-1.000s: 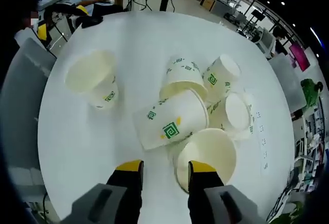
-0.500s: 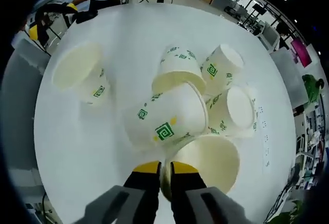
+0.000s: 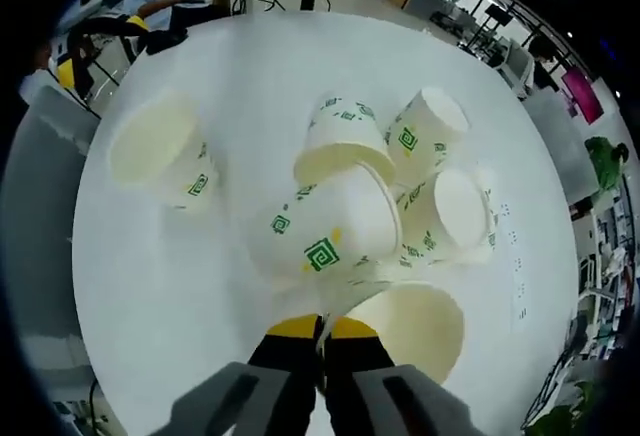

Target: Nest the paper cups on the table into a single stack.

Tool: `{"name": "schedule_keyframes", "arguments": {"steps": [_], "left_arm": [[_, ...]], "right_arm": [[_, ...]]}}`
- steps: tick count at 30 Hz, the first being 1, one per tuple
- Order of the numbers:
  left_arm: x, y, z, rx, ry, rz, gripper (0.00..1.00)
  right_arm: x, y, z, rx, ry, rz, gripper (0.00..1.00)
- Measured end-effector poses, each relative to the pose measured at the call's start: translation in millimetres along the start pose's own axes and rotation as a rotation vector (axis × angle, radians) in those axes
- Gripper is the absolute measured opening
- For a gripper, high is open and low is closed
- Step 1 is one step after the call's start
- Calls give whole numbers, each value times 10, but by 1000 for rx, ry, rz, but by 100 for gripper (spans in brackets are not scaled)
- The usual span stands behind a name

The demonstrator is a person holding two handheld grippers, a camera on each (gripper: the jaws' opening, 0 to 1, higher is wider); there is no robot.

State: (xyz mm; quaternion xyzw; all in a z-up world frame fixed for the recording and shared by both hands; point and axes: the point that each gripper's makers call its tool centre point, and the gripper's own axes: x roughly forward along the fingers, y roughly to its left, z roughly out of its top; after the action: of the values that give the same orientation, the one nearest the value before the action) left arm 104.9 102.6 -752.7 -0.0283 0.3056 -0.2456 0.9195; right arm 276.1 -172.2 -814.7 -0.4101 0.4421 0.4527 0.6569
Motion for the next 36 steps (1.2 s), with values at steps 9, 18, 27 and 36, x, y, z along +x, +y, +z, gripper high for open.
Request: {"name": "schedule_keyframes", "arguments": {"steps": [9,18,27,36], "left_arm": [[33,-23,34,9,-6,-16,74],[49,-67,78,27,-10,-35,74],[50,-128,110,38,-15,-51,75],[68,-204,128,46,-19,-69,75]], "right_arm": [[-232,-3,-8,90,-44,-39,0],[-376,-127,-20,101,-88,-69,0],[-598,-37,182,61,-131,-89,0],[-787,218,462,-32,-149,-80,0]]}}
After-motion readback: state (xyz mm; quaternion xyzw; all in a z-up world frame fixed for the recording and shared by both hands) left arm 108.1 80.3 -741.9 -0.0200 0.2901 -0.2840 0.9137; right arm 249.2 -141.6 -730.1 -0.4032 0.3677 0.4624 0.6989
